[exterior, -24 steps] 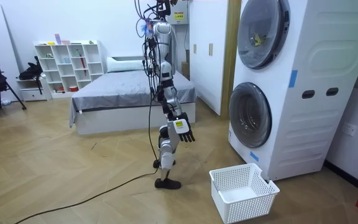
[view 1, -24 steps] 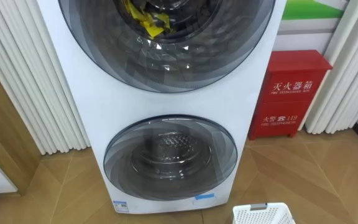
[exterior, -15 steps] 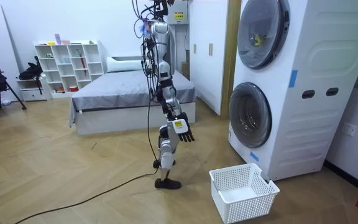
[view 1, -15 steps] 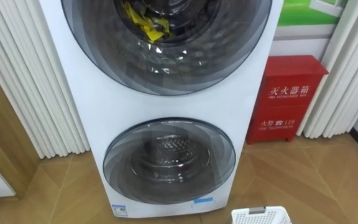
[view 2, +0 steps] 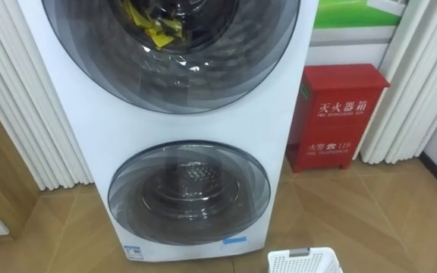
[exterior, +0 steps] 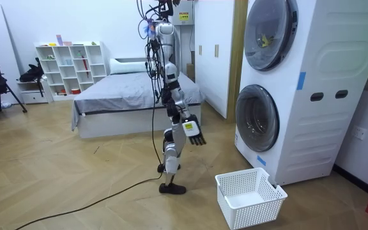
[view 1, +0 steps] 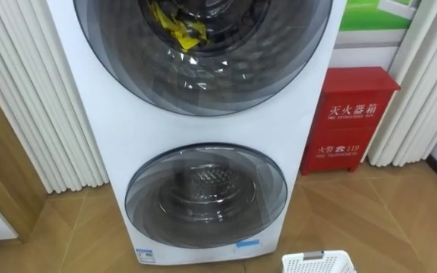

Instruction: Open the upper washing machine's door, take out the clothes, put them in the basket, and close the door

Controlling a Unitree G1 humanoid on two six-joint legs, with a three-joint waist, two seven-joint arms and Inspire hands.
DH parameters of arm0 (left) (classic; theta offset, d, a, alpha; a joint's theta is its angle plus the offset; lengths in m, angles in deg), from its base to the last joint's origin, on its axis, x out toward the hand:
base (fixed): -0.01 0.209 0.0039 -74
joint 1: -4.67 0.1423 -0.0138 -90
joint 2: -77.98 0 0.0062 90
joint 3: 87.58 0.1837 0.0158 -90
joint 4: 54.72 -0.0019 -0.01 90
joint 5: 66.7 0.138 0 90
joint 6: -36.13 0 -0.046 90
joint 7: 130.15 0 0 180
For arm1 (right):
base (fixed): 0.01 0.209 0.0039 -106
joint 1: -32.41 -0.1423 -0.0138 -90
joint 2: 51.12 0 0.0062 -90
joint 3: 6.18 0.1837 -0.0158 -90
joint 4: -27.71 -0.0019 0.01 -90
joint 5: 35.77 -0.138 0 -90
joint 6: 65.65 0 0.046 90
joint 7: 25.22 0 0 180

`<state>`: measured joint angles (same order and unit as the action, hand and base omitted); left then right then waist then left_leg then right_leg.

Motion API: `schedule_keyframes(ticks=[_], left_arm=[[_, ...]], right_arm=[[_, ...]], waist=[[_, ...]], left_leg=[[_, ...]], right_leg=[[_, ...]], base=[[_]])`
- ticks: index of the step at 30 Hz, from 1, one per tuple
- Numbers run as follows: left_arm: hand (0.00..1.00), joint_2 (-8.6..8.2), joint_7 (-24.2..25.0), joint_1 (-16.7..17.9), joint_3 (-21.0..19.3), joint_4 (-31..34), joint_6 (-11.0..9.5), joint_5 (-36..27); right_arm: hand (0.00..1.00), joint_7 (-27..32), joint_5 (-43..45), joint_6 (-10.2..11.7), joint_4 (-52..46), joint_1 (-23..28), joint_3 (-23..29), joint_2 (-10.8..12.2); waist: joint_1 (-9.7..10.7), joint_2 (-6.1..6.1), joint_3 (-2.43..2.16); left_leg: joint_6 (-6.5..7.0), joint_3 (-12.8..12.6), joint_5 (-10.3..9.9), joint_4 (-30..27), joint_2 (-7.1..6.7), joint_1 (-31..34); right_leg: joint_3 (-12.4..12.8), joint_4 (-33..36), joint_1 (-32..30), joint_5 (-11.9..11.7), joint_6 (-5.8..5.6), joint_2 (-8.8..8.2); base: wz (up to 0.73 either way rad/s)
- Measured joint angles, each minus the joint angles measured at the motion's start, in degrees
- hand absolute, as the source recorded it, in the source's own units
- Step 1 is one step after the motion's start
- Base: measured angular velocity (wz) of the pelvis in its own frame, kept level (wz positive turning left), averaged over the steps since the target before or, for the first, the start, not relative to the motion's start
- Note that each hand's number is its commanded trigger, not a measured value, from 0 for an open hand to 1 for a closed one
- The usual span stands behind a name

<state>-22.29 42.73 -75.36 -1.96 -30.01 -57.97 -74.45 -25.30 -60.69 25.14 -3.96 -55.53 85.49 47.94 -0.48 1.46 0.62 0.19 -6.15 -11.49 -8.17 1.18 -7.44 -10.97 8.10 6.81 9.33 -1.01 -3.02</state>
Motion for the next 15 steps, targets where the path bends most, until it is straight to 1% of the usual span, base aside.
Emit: schedule_keyframes(ticks=[2, 3, 4, 5, 7, 8, 9, 11, 12, 13, 15], left_arm=[[0.00, 0.10, 0.0, -0.8, 0.0, 0.0, 0.1, 0.2], [0.00, 0.11, 0.0, -1.0, 0.0, 0.2, 0.4, 0.8], [0.00, 0.14, 0.1, -1.2, -0.1, 0.5, 0.7, 1.1], [0.00, 0.14, 0.1, -1.3, -0.2, 0.6, 0.9, 1.2], [0.00, 0.51, 0.3, -1.4, 0.0, 0.7, 1.8, 1.9], [0.00, 0.65, 0.5, -1.4, 0.0, 1.4, 2.4, 2.1], [0.00, 0.69, 0.5, -1.4, 0.0, 1.8, 2.6, 2.5], [0.00, 0.94, 0.5, -1.4, 0.0, 1.8, 3.1, 2.9], [0.00, 1.13, 0.6, -1.3, -0.1, 2.1, 3.7, 3.1], [0.00, 1.25, 0.6, -0.9, -0.5, 3.3, 4.4, 3.7], [0.00, 1.54, 0.7, -0.7, -0.5, 3.9, 4.9, 5.0]], right_arm=[[0.00, 2.2, 0.3, 0.4, -6.4, -4.8, 0.6, -1.0], [0.00, 2.7, 0.3, 0.4, -8.4, -5.9, 0.8, -1.3], [0.00, 3.5, 0.2, 0.5, -12.4, -7.5, 1.5, -1.8], [0.00, 3.8, 0.3, 0.5, -14.2, -8.3, 1.9, -2.1], [0.00, 5.7, 0.6, 1.0, -19.0, -12.1, 2.1, -3.3], [0.00, 6.5, 0.5, 0.9, -21.4, -13.4, 2.1, -4.0], [0.00, 6.9, 0.3, 0.9, -22.6, -13.9, 2.1, -4.4], [0.00, 7.4, 0.0, 0.9, -23.9, -16.5, 2.1, -5.3], [0.00, 8.0, 0.3, 0.8, -24.3, -17.8, 2.2, -5.9], [0.00, 8.7, 0.3, 0.5, -25.7, -18.3, 2.2, -6.4], [0.00, 9.5, 0.5, 0.2, -27.2, -19.3, 2.2, -7.2]], waist=[[0.0, 0.22, 0.12], [0.1, 0.35, 0.15], [-0.2, 0.50, 0.14], [-0.5, 0.57, 0.11], [-1.0, 1.04, -0.02], [-1.5, 1.37, -0.24], [-1.6, 1.44, -0.31], [-1.6, 1.56, -0.38], [-1.7, 1.69, -0.50], [-2.3, 1.79, -0.55], [-3.0, 1.82, -0.57]], left_leg=[[0.00, 0.0, 0.0, -0.5, 0.04, 0.0], [-0.01, 0.0, 0.0, -0.5, 0.05, 0.0], [-0.01, 0.1, 0.0, -0.5, 0.05, 0.0], [-0.01, 0.1, 0.0, -0.5, 0.05, 0.0], [-0.01, 0.1, 0.0, -0.5, 0.02, 0.1], [-0.01, 0.1, 0.0, -0.5, 0.05, 0.4], [-0.01, 0.1, 0.0, -0.5, 0.07, 0.6], [-0.01, 0.1, 0.0, -0.5, 0.07, 0.9], [-0.01, 0.1, 0.0, -0.5, 0.06, 0.8], [-0.01, 0.1, 0.0, -0.5, 0.06, 0.8], [-0.01, 0.1, 0.0, -0.5, 0.07, 0.8]], right_leg=[[0.0, 0.1, -0.4, 0.0, 0.03, 0.02], [-0.1, 0.1, -0.4, 0.0, 0.05, 0.03], [-0.2, 0.1, -0.3, 0.0, 0.05, 0.04], [-0.1, 0.1, -0.3, 0.0, 0.06, 0.04], [-0.2, 0.2, 0.0, 0.0, 0.06, 0.02], [-0.1, 0.4, -0.4, 0.0, 0.07, 0.03], [-0.2, 0.5, -0.7, 0.0, 0.07, 0.03], [-0.2, 0.7, -1.0, -0.1, 0.12, 0.02], [-0.3, 0.7, -0.9, -0.1, 0.12, -0.01], [-0.3, 0.8, -1.0, -0.1, 0.12, 0.00], [-0.3, 0.8, -1.1, -0.1, 0.12, -0.01]], base=[[0.00], [0.04], [0.00], [0.00], [0.00], [0.00], [0.03], [0.00], [0.00], [0.00], [-0.02]])
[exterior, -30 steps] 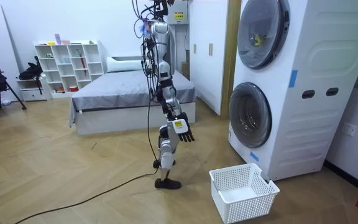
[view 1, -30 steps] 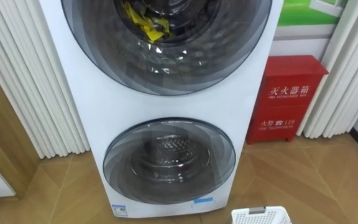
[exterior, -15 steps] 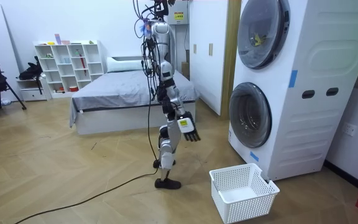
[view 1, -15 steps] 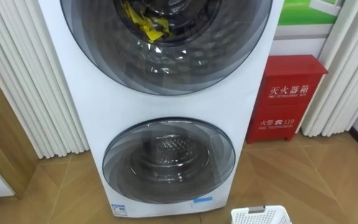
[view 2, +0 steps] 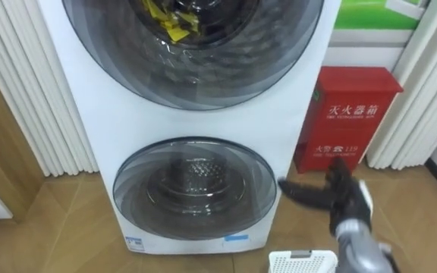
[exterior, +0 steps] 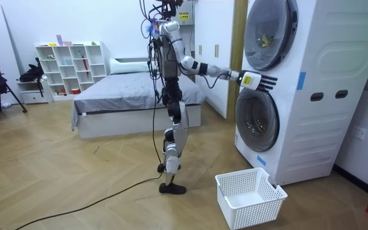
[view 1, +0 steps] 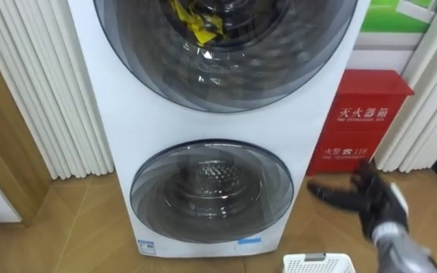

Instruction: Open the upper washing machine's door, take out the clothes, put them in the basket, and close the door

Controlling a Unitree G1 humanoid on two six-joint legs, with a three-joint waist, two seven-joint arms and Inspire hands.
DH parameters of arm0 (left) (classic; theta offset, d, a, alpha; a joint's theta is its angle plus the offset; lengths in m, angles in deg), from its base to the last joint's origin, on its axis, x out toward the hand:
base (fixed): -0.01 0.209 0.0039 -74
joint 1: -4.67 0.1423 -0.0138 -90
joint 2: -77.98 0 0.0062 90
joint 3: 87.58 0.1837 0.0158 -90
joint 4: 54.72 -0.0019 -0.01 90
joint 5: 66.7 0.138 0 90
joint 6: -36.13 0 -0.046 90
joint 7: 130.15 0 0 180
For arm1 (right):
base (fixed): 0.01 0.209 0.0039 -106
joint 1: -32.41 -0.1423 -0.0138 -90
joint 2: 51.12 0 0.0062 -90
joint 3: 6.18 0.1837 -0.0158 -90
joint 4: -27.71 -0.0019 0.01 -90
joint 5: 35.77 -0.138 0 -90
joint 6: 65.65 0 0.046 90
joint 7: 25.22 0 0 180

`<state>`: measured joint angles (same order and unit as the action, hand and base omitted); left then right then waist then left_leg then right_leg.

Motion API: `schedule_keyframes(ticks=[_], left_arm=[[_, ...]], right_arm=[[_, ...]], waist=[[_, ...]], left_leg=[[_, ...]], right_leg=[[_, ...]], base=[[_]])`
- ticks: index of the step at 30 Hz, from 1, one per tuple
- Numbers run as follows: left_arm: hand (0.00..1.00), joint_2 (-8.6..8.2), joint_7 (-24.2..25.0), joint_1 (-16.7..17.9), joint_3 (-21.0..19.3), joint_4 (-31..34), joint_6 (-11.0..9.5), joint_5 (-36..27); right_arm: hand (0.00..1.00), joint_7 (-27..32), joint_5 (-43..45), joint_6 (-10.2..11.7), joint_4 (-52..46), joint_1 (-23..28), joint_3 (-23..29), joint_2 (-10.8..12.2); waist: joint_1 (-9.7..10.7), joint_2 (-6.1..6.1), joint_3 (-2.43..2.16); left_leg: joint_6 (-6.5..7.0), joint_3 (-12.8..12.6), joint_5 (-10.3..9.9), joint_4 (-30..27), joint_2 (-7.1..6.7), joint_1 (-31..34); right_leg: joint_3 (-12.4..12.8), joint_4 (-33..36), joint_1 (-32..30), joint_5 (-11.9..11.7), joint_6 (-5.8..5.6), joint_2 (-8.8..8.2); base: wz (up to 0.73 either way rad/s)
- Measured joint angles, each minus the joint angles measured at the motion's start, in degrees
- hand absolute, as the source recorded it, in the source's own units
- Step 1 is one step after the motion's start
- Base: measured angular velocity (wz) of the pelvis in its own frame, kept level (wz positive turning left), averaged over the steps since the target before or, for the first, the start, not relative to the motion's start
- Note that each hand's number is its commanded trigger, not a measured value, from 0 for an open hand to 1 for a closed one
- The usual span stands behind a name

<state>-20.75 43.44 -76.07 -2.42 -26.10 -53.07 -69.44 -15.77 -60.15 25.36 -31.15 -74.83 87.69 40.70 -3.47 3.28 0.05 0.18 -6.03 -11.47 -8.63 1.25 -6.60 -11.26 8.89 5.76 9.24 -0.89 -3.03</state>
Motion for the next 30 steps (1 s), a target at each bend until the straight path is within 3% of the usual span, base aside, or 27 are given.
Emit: schedule_keyframes(ticks=[8, 13, 16, 26, 30], left_arm=[[0.00, 0.35, 0.5, 1.1, -1.5, 1.3, 1.6, 4.1], [0.00, 1.05, 0.4, 2.1, -1.9, 4.3, 2.8, 4.8], [0.00, 1.30, 0.3, 2.7, -2.3, 4.4, 3.0, 4.9], [0.00, 1.67, -0.9, 2.8, -3.9, 5.8, 4.1, 7.4], [0.00, 1.78, -0.9, 2.8, -3.9, 6.1, 4.6, 7.4]], right_arm=[[0.00, 3.7, 0.1, -1.6, -6.5, -7.8, 0.0, -2.0], [0.00, 6.4, -2.2, -1.9, -6.7, -13.5, 0.2, -4.9], [0.00, 6.8, -2.1, -2.1, -6.7, -16.1, 0.2, -6.0], [0.00, 6.2, -3.6, -2.4, -6.0, -17.5, -0.2, -9.5], [0.00, 5.9, -4.8, -2.6, -2.5, -21.5, -0.5, -10.1]], waist=[[-0.2, 0.61, -0.04], [-1.4, 2.23, -0.06], [-1.6, 2.56, -0.06], [-3.1, 2.81, -0.04], [-3.2, 3.22, 0.04]], left_leg=[[0.00, 0.1, 0.0, 0.2, 0.06, 0.1], [0.00, 0.3, 0.0, 0.2, 0.07, 0.1], [0.00, 0.5, 0.0, -0.1, 0.03, 0.9], [-0.02, 1.7, 0.0, -1.0, 0.08, 2.9], [-0.02, 1.7, 0.0, -1.0, 0.08, 3.4]], right_leg=[[-0.5, -0.1, 0.1, 0.0, 0.00, 0.04], [-0.7, -0.1, 0.2, 0.0, 0.00, 0.04], [-0.9, -0.1, -0.3, 0.0, 0.01, -0.01], [-2.4, 0.0, -1.3, -0.1, 0.17, -0.16], [-2.7, 0.0, -1.8, -0.1, 0.19, -0.20]], base=[[0.02], [0.00], [0.02], [0.07], [0.00]])
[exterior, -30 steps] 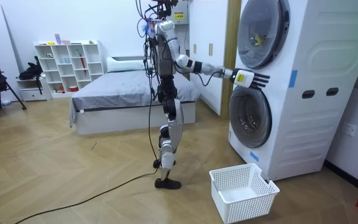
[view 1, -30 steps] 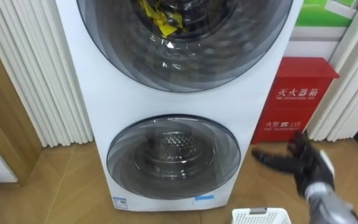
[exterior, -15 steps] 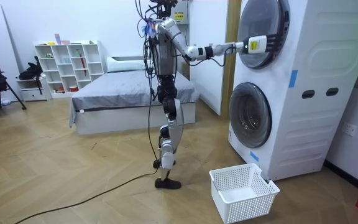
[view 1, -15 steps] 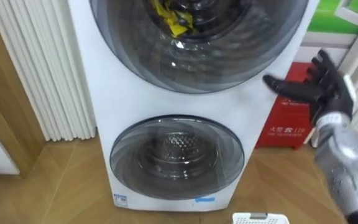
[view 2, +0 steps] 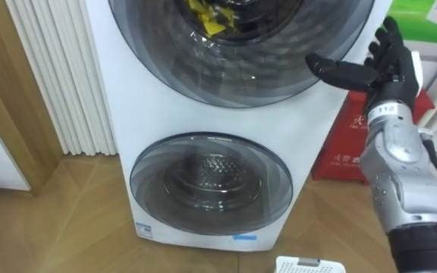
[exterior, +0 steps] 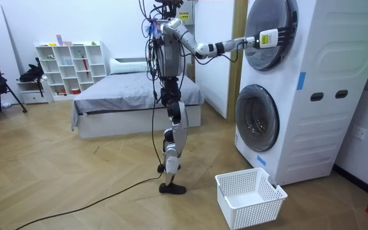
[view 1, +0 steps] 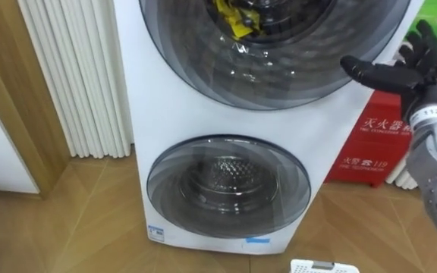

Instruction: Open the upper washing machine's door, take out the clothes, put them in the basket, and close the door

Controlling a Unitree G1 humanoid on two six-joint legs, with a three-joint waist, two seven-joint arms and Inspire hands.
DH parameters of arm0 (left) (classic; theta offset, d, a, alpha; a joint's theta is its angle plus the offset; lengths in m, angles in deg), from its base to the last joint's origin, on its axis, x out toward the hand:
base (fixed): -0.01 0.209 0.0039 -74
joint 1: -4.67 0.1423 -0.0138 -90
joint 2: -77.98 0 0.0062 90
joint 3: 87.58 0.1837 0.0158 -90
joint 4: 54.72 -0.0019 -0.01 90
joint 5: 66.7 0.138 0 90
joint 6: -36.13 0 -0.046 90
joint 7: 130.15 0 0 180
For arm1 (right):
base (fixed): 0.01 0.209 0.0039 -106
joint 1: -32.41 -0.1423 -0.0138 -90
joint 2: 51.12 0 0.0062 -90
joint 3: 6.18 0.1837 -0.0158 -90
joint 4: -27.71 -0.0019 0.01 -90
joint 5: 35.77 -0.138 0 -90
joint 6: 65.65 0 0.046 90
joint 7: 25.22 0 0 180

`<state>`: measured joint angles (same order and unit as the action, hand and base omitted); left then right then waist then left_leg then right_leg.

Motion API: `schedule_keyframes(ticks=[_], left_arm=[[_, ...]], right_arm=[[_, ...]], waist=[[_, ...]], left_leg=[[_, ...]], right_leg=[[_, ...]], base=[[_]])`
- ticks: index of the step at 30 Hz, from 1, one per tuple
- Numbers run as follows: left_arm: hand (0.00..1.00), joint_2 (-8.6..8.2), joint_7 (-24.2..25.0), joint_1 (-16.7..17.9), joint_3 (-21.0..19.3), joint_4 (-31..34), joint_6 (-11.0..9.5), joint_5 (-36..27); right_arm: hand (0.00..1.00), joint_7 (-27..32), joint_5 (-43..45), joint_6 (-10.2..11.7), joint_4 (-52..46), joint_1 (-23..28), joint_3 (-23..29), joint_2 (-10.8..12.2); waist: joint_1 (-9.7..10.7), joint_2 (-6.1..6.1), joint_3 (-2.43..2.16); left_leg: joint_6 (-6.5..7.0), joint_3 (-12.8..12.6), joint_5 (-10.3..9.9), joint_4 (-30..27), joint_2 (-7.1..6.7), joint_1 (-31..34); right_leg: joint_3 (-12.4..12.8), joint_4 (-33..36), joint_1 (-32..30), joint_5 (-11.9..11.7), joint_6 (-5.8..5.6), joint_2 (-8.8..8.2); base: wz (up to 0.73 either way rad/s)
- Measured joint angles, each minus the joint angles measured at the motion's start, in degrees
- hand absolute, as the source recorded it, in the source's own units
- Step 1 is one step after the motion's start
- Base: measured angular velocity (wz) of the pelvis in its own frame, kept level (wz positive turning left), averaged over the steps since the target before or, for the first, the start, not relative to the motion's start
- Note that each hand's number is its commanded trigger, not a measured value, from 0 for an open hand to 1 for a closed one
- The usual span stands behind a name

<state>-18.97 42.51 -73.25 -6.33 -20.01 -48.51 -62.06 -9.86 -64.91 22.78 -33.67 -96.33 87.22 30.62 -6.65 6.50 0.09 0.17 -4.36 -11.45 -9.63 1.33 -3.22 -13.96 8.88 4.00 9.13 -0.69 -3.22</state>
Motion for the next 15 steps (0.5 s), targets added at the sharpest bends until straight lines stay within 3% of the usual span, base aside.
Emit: schedule_keyframes(ticks=[8, 15], left_arm=[[0.00, 0.01, 0.0, 0.3, 0.1, 0.0, 0.6, 0.0], [0.00, 0.45, -0.5, 0.5, 0.0, 0.1, 0.6, 0.1]], right_arm=[[0.00, -0.1, -3.3, -0.5, 0.5, -2.7, -2.2, -1.0], [0.00, -1.0, -3.0, -0.5, 7.5, -6.4, -4.6, -2.3]], waist=[[-0.5, 0.67, 0.12], [-1.0, 0.77, 0.24]], left_leg=[[0.00, 0.3, 0.0, 0.2, -0.01, -0.3], [0.00, 0.6, 0.0, 0.2, 0.03, -0.2]], right_leg=[[-0.5, -0.1, 0.3, 0.0, 0.01, 0.00], [-0.8, -0.1, 0.3, 0.0, 0.01, 0.10]], base=[[0.00], [0.00]])
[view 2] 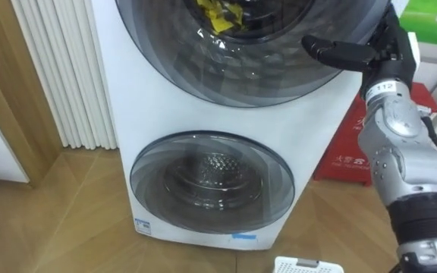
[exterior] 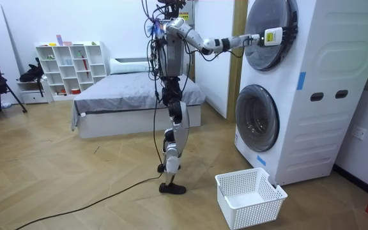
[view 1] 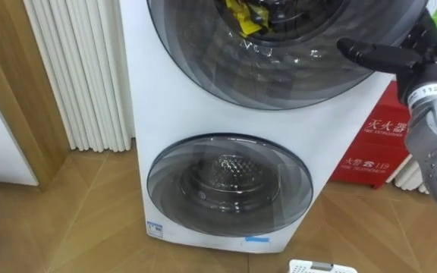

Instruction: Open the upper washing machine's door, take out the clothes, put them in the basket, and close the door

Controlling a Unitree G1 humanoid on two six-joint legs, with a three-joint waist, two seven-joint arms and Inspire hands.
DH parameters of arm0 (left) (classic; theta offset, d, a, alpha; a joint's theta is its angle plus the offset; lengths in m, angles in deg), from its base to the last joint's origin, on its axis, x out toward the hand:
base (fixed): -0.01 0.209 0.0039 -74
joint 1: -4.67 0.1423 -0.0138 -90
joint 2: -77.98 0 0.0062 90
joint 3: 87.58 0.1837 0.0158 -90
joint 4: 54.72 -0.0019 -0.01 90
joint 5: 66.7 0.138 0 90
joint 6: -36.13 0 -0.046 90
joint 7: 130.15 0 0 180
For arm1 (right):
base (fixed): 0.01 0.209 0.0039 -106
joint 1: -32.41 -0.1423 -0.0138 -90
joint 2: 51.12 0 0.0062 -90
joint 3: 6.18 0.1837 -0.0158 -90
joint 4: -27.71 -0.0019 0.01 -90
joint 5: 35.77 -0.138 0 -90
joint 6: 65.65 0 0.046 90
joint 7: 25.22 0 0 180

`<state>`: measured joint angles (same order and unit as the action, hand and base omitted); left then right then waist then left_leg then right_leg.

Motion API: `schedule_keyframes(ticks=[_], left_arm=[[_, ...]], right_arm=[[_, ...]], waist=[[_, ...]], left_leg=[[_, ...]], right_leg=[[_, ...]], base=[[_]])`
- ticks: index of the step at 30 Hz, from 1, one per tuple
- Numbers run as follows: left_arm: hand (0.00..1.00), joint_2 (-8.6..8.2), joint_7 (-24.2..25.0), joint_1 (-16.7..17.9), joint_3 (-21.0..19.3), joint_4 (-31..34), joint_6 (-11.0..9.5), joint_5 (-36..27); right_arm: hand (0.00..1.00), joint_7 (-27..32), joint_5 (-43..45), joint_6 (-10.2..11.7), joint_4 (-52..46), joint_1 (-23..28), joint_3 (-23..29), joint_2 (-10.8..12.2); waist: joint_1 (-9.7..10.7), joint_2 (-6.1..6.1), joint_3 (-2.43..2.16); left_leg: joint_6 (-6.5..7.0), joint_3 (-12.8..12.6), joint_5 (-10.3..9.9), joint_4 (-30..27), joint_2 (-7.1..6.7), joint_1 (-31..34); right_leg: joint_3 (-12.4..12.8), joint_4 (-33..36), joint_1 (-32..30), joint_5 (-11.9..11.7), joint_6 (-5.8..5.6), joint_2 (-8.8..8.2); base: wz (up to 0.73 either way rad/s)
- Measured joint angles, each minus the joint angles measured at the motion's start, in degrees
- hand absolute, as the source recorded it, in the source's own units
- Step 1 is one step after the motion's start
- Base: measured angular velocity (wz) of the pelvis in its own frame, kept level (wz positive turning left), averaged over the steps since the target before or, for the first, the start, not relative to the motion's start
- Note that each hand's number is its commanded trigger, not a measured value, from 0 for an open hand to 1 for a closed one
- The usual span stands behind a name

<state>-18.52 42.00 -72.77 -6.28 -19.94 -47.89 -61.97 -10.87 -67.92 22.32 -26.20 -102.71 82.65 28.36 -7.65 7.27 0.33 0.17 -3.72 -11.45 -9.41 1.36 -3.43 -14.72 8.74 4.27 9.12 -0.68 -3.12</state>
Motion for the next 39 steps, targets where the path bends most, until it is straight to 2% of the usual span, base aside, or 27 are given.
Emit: schedule_keyframes(ticks=[5, 13, 18, 21, 24, 25, 27, 28, 31, 34, 36, 39], left_arm=[[0.00, 0.71, 0.1, 1.2, -0.2, 0.0, 0.0, 0.1], [0.00, 0.78, 1.0, 3.7, -1.1, 0.0, 0.0, 0.0], [0.00, 0.92, 1.0, 3.4, -1.1, 0.0, 0.0, 0.0], [0.00, 1.24, 1.1, 2.9, -1.0, 0.0, 0.0, 0.0], [0.00, 2.09, 1.1, 2.6, -1.3, -0.3, 0.0, 0.0], [0.00, 2.51, 1.0, 2.6, -1.3, -0.6, 0.0, 0.0], [0.00, 2.91, 0.6, 2.6, -1.2, -0.6, 0.0, -0.1], [0.00, 3.11, 0.5, 2.7, -1.2, -0.6, -0.2, -0.1], [0.00, 3.14, 0.5, 2.8, -1.1, -1.2, -0.4, -0.1], [0.00, 3.35, 0.5, 2.3, -1.1, -1.9, -1.5, 0.0], [0.00, 3.62, 0.6, 1.8, -0.7, -1.9, -1.9, 0.0], [0.00, 3.78, 0.4, 1.3, 0.3, -1.9, -2.4, -0.2]], right_arm=[[0.00, -2.7, 0.0, -0.2, 2.1, -1.1, 0.1, -1.3], [0.00, -4.8, 0.0, -0.5, 2.8, -1.1, 0.0, -3.7], [0.00, -4.5, 0.4, -0.5, 2.7, -1.1, -0.7, -3.8], [0.00, -3.9, 4.0, -0.8, 2.0, -1.1, -2.3, -4.4], [0.00, -3.6, 7.1, -3.8, -2.4, -1.0, -2.3, -4.4], [0.00, -3.6, 8.2, -4.1, -4.0, -1.0, -2.3, -4.4], [0.00, -2.8, 9.8, -4.4, -7.7, -0.5, -2.1, -4.6], [0.00, -2.0, 9.8, -4.7, -13.0, 1.9, -1.4, -4.8], [0.00, -1.5, 9.9, -4.7, -24.7, 7.8, -1.0, -4.7], [0.00, -2.0, 11.0, -4.7, -30.5, 10.1, -1.6, -4.8], [0.00, -1.8, 13.3, -4.7, -33.6, 11.9, -1.6, -4.6], [0.00, -1.7, 14.9, -4.7, -39.0, 15.3, -1.5, -4.6]], waist=[[-0.2, 0.01, 0.09], [-0.5, -0.33, 0.25], [-0.5, -0.28, 0.20], [-0.4, -0.25, 0.19], [-0.3, -0.23, 0.17], [0.0, -0.24, 0.16], [0.3, -0.24, 0.13], [0.9, -0.23, 0.11], [1.1, -0.50, -0.05], [1.9, -0.93, -0.39], [2.7, -1.00, -0.44], [2.7, -1.11, -0.47]], left_leg=[[0.00, 0.0, 0.0, -0.2, -0.02, 0.2], [-0.02, 0.9, 0.0, -1.4, -0.01, 1.4], [-0.02, 0.8, 0.0, -1.3, -0.03, 1.4], [-0.02, 0.5, 0.0, -1.3, -0.01, 1.4], [-0.03, -0.6, 0.0, -1.3, 0.21, 1.4], [-0.03, -0.8, 0.0, -1.3, 0.23, 1.3], [-0.03, -0.9, 0.0, -1.3, 0.22, 1.0], [-0.03, -0.8, 0.0, -1.3, 0.21, 1.0], [-0.03, -0.4, 0.0, -1.2, 0.20, 0.1], [-0.03, 0.6, 0.0, -0.1, 0.30, -0.9], [-0.03, 0.4, 0.0, 0.2, 0.39, -1.3], [-0.03, -0.1, 0.0, 0.2, 0.40, -1.8]], right_leg=[[0.0, 0.0, -0.1, 0.0, 0.01, 0.00], [-1.3, 0.0, -0.2, 0.0, 0.06, -0.06], [-1.3, 0.2, -0.4, 0.0, 0.06, -0.16], [-1.1, 0.3, -0.5, 0.0, 0.06, -0.18], [-0.8, 1.0, -1.5, 0.0, 0.08, -0.13], [-0.8, 1.0, -1.6, 0.0, 0.08, -0.13], [-0.9, 1.0, -1.5, 0.0, 0.09, -0.15], [-1.1, 1.0, -1.3, 0.0, 0.09, -0.16], [-1.1, 1.0, -1.3, 0.0, 0.11, -0.15], [-0.9, 1.0, -0.8, -0.1, 0.12, 0.14], [-0.9, 1.0, -0.4, -0.1, 0.12, 0.25], [-0.1, 0.9, -0.5, -0.1, 0.12, 0.29]], base=[[0.00], [0.07], [-0.01], [-0.06], [-0.19], [-0.24], [-0.06], [0.00], [-0.27], [-0.19], [0.02], [-0.16]])
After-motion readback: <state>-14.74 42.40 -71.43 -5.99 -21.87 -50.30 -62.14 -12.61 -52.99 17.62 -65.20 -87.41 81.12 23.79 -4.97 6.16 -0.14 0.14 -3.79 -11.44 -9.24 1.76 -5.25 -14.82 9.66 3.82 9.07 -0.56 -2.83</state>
